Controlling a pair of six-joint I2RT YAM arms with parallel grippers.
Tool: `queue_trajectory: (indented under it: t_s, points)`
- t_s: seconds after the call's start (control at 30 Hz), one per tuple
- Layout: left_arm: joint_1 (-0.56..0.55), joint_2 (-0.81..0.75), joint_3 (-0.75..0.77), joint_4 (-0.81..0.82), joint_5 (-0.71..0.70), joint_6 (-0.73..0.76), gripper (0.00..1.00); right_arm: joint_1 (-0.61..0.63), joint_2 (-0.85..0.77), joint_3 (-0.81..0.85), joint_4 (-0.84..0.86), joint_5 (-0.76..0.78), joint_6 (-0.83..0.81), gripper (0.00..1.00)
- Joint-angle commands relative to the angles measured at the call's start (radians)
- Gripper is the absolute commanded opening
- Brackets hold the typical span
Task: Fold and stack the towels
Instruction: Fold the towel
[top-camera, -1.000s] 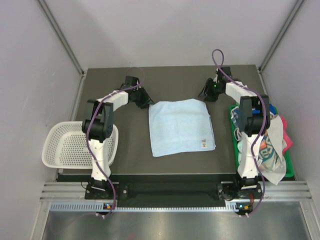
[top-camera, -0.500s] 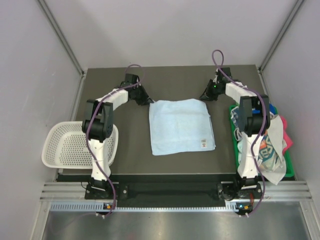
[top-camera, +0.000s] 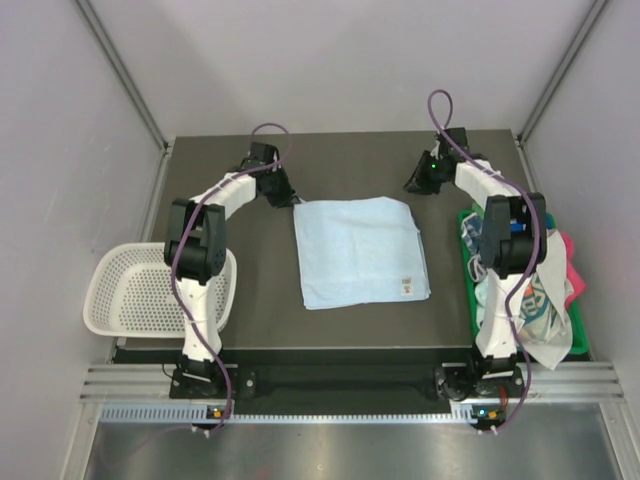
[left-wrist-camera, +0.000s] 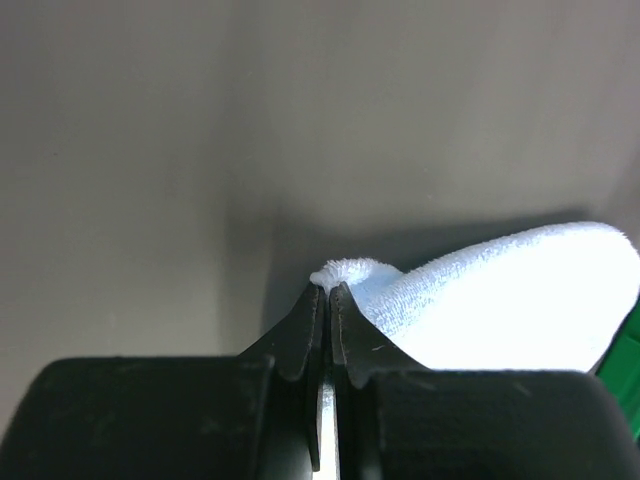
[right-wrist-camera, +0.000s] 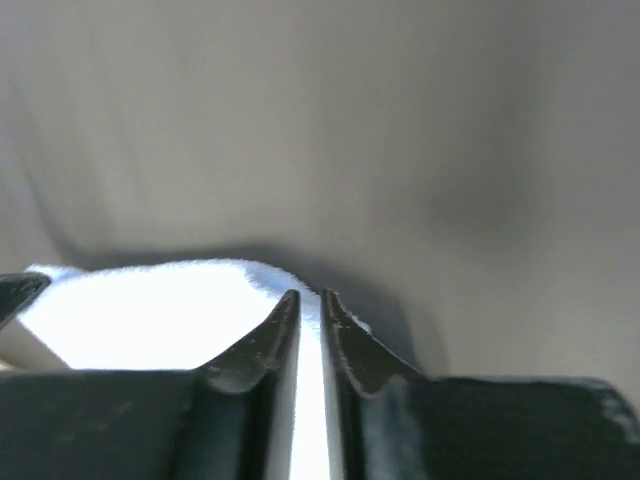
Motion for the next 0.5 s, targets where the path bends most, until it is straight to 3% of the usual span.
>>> queue_trajectory:
  t_s: [0.0, 0.27, 0.47]
  points:
    - [0.000, -0.045, 0.019, -0.009, -0.039, 0.044, 0.04, -0.012, -0.069, 0.032, -0.033, 0.082, -0.037, 0.21]
    - [-0.003, -0.013, 0.018, 0.004, -0.033, 0.032, 0.13, -0.006, -0.053, -0.041, 0.009, 0.032, -0.033, 0.54]
    - [-0.003, -0.002, 0.016, 0.004, -0.038, 0.029, 0.15, 0.008, -0.020, -0.047, 0.029, -0.025, -0.005, 0.56]
